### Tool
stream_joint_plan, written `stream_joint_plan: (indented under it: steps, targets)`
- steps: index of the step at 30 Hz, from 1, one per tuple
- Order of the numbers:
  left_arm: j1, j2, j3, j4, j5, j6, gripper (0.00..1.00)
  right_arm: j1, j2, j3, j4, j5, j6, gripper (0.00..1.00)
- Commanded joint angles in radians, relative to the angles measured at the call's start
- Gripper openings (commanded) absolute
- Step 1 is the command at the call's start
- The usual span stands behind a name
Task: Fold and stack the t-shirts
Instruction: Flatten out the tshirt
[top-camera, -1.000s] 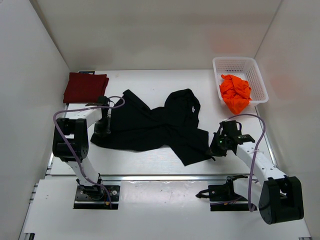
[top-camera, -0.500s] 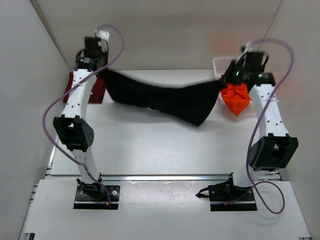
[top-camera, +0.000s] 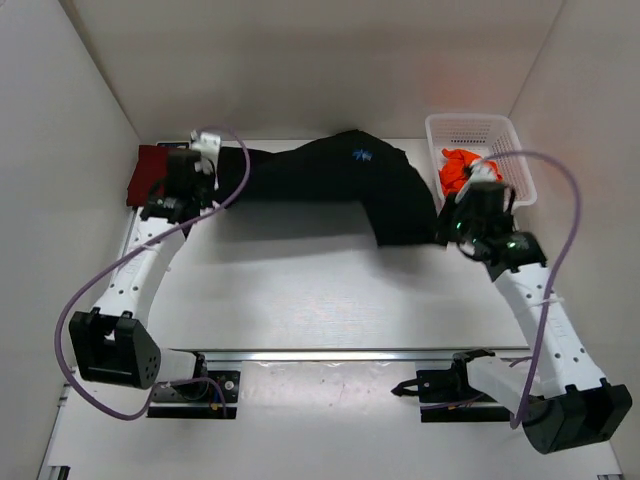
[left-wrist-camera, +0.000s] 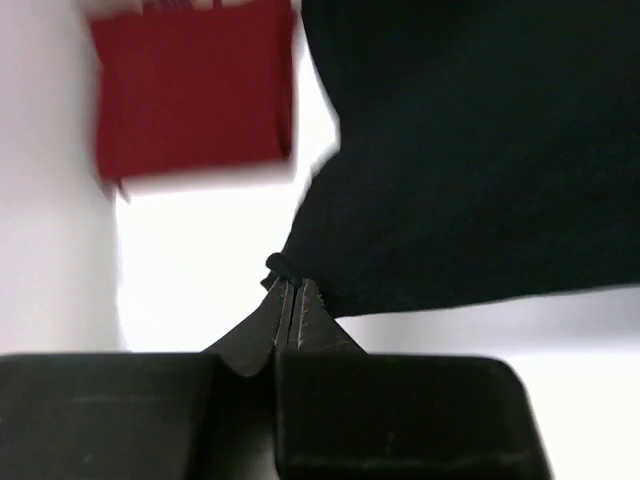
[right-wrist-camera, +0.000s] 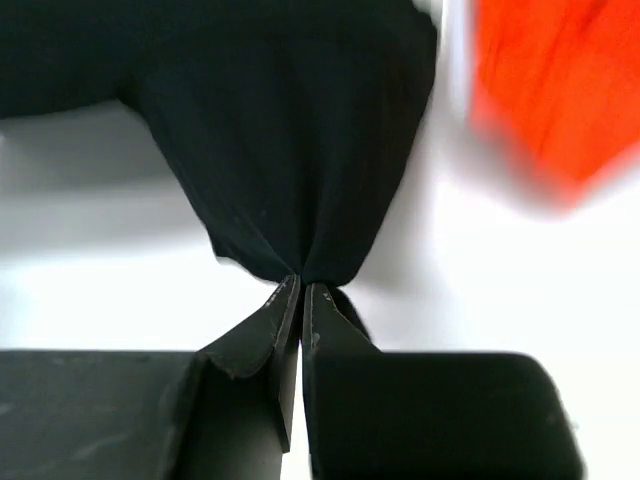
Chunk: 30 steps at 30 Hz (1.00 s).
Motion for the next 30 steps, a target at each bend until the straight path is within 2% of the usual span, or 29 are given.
stream_joint_plan:
  steps: [1,3,6,10,14,16,17,19,20,22,23,24,25,26,27,28,29,30]
  targets:
    - [-0.008,-0.117,-0.220,-0.068,0.008,0.044,0.00,0.061,-0.090,-0.237,-0.115,0.022,0.142,0.00]
    - [-0.011,-0.173,-0.367,-0.095,0.005,0.061,0.00,0.101,-0.147,-0.333,-0.114,-0.041,0.206,0.00]
    - [0.006,-0.204,-0.503,-0.117,0.010,0.066,0.00,0.135,-0.191,-0.439,-0.101,-0.078,0.276,0.00]
    - [0.026,-0.190,-0.560,-0.148,-0.004,0.064,0.00,0.112,-0.182,-0.460,-0.092,-0.114,0.271,0.00]
    - [0.032,-0.097,-0.525,-0.117,-0.006,0.089,0.00,-0.012,-0.092,-0.448,0.003,-0.219,0.175,0.00]
    - [0.026,0.056,-0.319,-0.137,-0.006,0.101,0.00,-0.107,0.050,-0.343,0.037,-0.254,0.094,0.00]
    - [0.017,0.105,-0.234,-0.173,-0.025,0.113,0.00,-0.133,0.100,-0.205,0.032,-0.263,0.042,0.00]
    - [0.014,0.327,0.256,-0.258,-0.071,0.104,0.00,-0.205,0.305,0.249,-0.050,-0.247,-0.011,0.00]
    - [0.014,0.387,0.419,-0.330,-0.105,0.089,0.00,-0.210,0.359,0.388,-0.070,-0.213,-0.022,0.00]
    - [0.014,0.641,1.170,-0.425,-0.165,0.080,0.00,-0.247,0.503,0.872,-0.124,-0.159,-0.016,0.00]
    - [0.003,0.693,1.468,-0.422,-0.185,0.116,0.00,-0.245,0.522,0.959,-0.117,-0.126,-0.008,0.00]
    - [-0.031,0.704,1.476,-0.290,-0.229,0.165,0.00,-0.231,0.531,1.074,-0.112,-0.058,-0.028,0.00]
    - [-0.045,0.564,1.240,-0.205,-0.275,0.182,0.00,-0.206,0.510,1.104,-0.100,-0.038,-0.032,0.00]
    - [-0.060,0.387,0.928,-0.019,-0.266,0.184,0.00,-0.187,0.464,1.094,-0.100,0.003,-0.061,0.00]
    - [-0.054,0.298,0.775,0.145,-0.210,0.176,0.00,-0.176,0.444,1.024,-0.098,0.013,-0.065,0.00]
    - [-0.061,0.139,0.509,0.208,-0.149,0.188,0.00,-0.170,0.366,0.905,-0.089,0.061,-0.072,0.00]
    - [-0.074,0.038,0.316,0.290,-0.148,0.205,0.00,-0.141,0.271,0.729,-0.053,0.057,-0.083,0.00]
    - [-0.116,0.000,0.248,0.312,-0.157,0.256,0.00,-0.132,0.219,0.636,-0.029,0.072,-0.073,0.00]
